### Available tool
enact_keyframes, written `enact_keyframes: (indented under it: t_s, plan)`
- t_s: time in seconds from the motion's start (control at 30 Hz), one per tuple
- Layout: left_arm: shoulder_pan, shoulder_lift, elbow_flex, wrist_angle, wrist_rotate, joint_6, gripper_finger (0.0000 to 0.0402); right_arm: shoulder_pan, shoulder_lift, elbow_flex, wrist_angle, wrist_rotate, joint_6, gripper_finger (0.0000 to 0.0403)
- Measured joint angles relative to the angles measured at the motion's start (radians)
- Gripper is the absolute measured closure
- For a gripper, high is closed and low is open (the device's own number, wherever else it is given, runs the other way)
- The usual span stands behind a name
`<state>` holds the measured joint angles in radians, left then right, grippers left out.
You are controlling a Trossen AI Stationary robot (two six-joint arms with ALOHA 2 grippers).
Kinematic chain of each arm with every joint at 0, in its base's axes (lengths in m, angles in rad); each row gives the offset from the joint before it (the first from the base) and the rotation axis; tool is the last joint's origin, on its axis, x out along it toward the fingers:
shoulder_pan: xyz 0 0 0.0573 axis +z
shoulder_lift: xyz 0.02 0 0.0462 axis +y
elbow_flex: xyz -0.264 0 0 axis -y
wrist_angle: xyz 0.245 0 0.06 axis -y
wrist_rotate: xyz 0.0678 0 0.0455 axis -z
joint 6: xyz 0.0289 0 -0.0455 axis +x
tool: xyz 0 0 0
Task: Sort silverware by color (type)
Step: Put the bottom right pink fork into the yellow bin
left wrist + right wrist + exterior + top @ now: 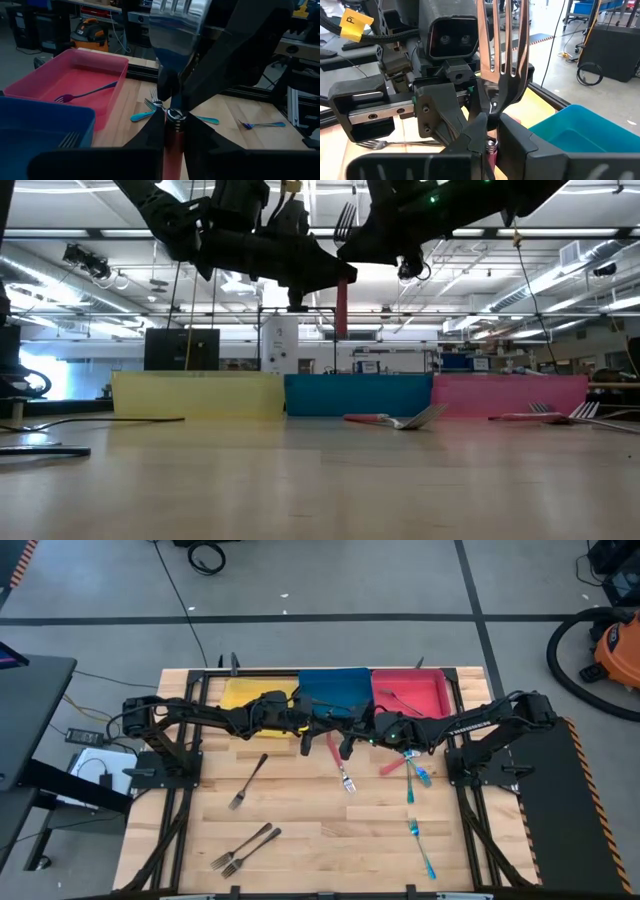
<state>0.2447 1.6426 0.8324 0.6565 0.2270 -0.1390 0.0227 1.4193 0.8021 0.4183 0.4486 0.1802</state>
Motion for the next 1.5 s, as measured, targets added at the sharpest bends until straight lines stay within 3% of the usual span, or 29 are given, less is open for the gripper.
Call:
enact_keyframes:
  t_s: [0.4,0.57,0.77,0.9,1.03,1.5]
  plan:
    - [0.02,-0.015,-0.002,-0.033,-0.002,0.038,0.0367,-0.002,-0.003,0.0,-0.002,-0.031,-0.001,0.0283]
    - [0.077,-0.047,-0.001,-0.136,-0.012,0.071,0.0367,0.0,-0.025,0.002,-0.025,-0.015,-0.053,0.0264]
    - [0.178,-0.167,-0.001,-0.402,-0.009,0.171,0.0367,-0.001,-0.09,0.002,-0.095,0.006,-0.123,0.0262]
    - [0.261,-0.259,-0.001,-0.705,-0.021,0.251,0.0368,-0.003,-0.134,0.002,-0.177,0.102,-0.184,0.0263]
    - [0.341,-0.318,-0.001,-0.895,-0.093,0.353,0.0368,-0.021,-0.161,0.002,-0.228,0.2,-0.235,0.0263]
    - [0.484,-0.3,0.0,-1.159,-0.172,0.663,0.0368,-0.198,-0.166,0.001,-0.312,0.241,-0.289,0.0263]
